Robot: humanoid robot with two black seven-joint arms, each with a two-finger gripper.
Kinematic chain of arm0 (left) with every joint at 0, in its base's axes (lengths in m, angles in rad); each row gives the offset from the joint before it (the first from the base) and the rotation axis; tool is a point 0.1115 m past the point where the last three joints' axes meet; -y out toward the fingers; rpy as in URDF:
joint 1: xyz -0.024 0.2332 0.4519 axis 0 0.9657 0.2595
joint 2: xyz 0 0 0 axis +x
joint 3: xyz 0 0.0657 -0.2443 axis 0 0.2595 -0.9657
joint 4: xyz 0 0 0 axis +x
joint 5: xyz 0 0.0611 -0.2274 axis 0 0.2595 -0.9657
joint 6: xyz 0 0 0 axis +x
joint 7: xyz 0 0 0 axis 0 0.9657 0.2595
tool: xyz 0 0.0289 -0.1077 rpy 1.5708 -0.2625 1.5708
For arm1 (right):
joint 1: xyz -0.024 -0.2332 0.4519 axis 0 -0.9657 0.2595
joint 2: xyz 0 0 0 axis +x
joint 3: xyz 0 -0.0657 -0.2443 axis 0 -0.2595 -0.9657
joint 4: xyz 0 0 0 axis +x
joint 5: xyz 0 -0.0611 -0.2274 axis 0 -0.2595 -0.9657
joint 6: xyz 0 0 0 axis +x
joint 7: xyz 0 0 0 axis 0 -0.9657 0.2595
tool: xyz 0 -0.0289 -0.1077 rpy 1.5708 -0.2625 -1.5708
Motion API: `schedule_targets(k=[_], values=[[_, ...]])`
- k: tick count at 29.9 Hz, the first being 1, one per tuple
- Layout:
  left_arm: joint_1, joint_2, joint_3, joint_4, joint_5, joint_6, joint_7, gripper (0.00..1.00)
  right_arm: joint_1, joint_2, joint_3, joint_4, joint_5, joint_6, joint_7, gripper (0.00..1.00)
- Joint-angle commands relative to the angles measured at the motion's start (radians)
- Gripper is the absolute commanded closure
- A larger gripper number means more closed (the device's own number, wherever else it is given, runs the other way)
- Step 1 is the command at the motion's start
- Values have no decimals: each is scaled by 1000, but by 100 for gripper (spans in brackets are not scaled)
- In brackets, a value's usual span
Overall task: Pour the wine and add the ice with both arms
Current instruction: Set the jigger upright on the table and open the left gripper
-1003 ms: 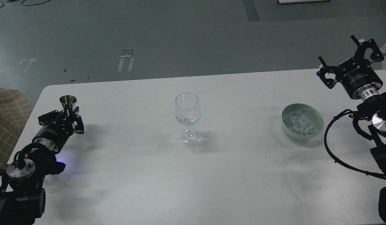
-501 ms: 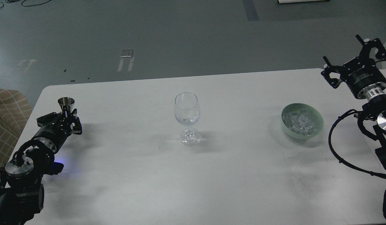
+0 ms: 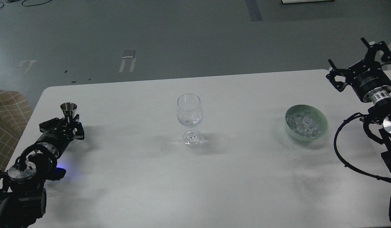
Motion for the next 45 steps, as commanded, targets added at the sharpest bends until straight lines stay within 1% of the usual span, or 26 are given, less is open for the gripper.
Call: schedule_targets(k=[1,4,7,17,20,21,22,23,26,27,28,30,31,33,38,41,44,45], values=[[0,1,-1,0,-1,1,2,76,-3,0,0,-4,0,0,0,0],[3,1,-1,0,-1,0,5,74,-8,-2,0,-4,0,0,0,0],[3,3,-1,0,-1,-2,6,69,-6,0,0,-2,0,0,0,0],[-5,4,-1,-3,2,-2,8,67,-8,-2,2,0,0,0,0,0],[1,6,0,-8,2,0,9,60,-8,-2,2,0,0,0,0,0],[1,6,0,-8,2,0,9,60,-8,-2,2,0,0,0,0,0],[3,7,-1,-11,2,-2,9,58,-8,0,2,0,2,0,2,0],[4,7,-1,-12,2,-2,9,49,-8,0,2,0,2,0,2,0],[6,13,-3,-12,2,-2,11,41,-8,2,2,0,0,0,2,0],[6,13,-3,-12,2,-2,11,41,-8,2,2,0,0,0,2,0],[6,15,-4,-12,1,0,12,34,-8,0,2,0,0,0,2,0],[7,18,-4,-14,-1,0,17,29,-8,0,2,0,2,0,0,0],[7,24,-4,-15,-1,0,28,27,-8,0,2,0,0,0,0,0],[7,35,-7,-15,-3,0,46,23,-8,0,2,0,0,0,0,0],[13,52,-9,-20,-3,0,52,19,-8,0,2,0,2,0,0,0],[27,72,-10,-61,-3,1,55,16,-8,0,0,-2,2,0,0,0],[56,79,-16,-129,-3,6,55,16,-9,0,0,-2,2,0,0,0],[64,84,-18,-161,-4,21,55,16,-9,0,2,-2,2,0,2,0]])
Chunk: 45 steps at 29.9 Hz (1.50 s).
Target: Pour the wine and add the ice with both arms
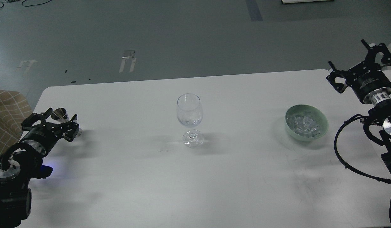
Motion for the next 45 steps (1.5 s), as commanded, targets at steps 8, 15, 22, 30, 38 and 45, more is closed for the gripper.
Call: schedule_targets(k=[8,15,22,30,38,45], values=[[51,56,-14,-257,-2,95,14,16,1,0,1,0,0,0,0,0],[51,127,-20,-362,12,100,7,11,-1,-47,0,16,0,6,-3,0],[-11,139,-11,-360,70,-1,-3,10,-51,-113,-2,78,-1,12,-6,0],[-184,101,18,-370,182,95,0,16,-71,-137,0,187,-133,8,-3,0],[-305,76,116,-371,198,36,-67,7,-61,-140,0,221,-152,-3,-3,0],[-276,105,129,-367,360,-104,-296,7,-7,-173,1,226,-340,-57,-3,0]])
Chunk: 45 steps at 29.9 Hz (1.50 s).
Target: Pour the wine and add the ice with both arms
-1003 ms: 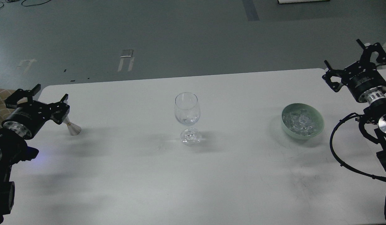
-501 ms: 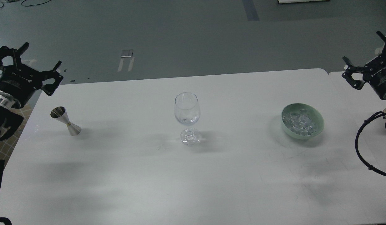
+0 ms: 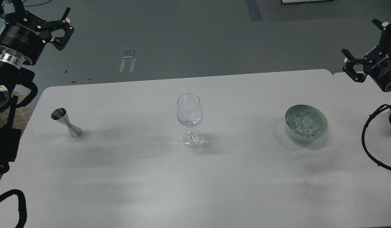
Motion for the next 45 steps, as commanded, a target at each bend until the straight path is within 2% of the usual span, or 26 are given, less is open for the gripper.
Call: schedule_targets(k=[1,7,13,21,24,29,35,39,40,45], values=[[20,14,2,6,132,-30,-38,7,29,-35,-2,3,-88,-15,0,0],[52,0,5,35,258,-30,-48,7,48,-96,-16,52,-322,-15,-3,0],[49,1,71,75,281,-10,-52,7,101,-144,-120,98,-499,-14,-2,0],[55,-25,88,74,272,-2,-54,6,232,-190,-355,175,-635,-3,-3,0],[57,-38,87,69,272,0,-54,4,316,-267,-500,192,-779,-3,-5,0],[60,-48,85,66,257,1,-52,2,506,-281,-750,184,-935,-4,-5,0],[63,-55,87,68,200,1,-43,2,563,-277,-895,164,-987,3,1,0],[66,-55,87,75,200,1,-52,2,588,-277,-1008,187,-1002,-3,4,5],[66,-54,87,77,200,1,-52,2,588,-277,-1028,192,-1014,-4,4,13],[66,-54,88,75,200,0,-52,2,577,-282,-1079,261,-1076,-4,3,32]])
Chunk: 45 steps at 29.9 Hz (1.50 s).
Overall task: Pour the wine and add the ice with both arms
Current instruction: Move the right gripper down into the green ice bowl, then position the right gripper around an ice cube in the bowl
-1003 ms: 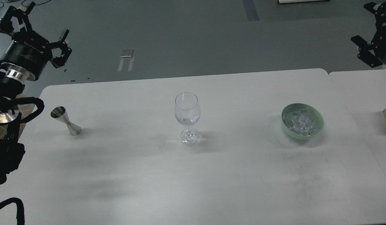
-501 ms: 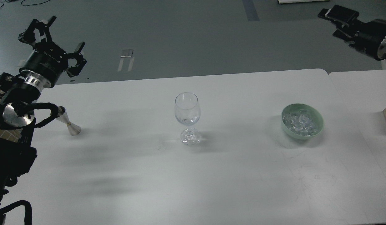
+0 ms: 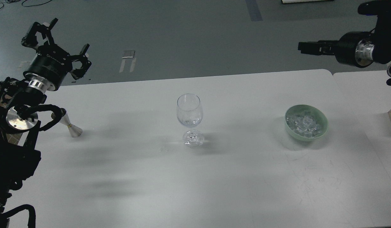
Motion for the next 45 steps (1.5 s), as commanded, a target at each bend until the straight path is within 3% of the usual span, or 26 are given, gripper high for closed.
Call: schedule_targets(k=[1,8,12,25,28,39,45], values=[[0,2,1,1,0,-3,0,2,-9,-20,-55,57,-59,0,-2,33],[-8,4,-1,-1,0,-2,3,2,-93,-89,-104,126,-76,0,-2,32],[-8,2,-1,-2,0,-2,1,2,-147,-110,-98,166,-78,3,-2,27],[11,-1,2,-13,0,0,0,2,-237,-98,-93,166,-174,1,-13,28],[23,-1,1,-13,0,0,-2,2,-260,-88,-90,165,-184,-2,-33,29],[26,-2,1,-13,-2,-2,-2,2,-284,-55,-90,162,-193,-2,-53,37],[26,-2,-1,-13,-2,-3,-3,2,-285,-43,-90,162,-205,-2,-102,50]])
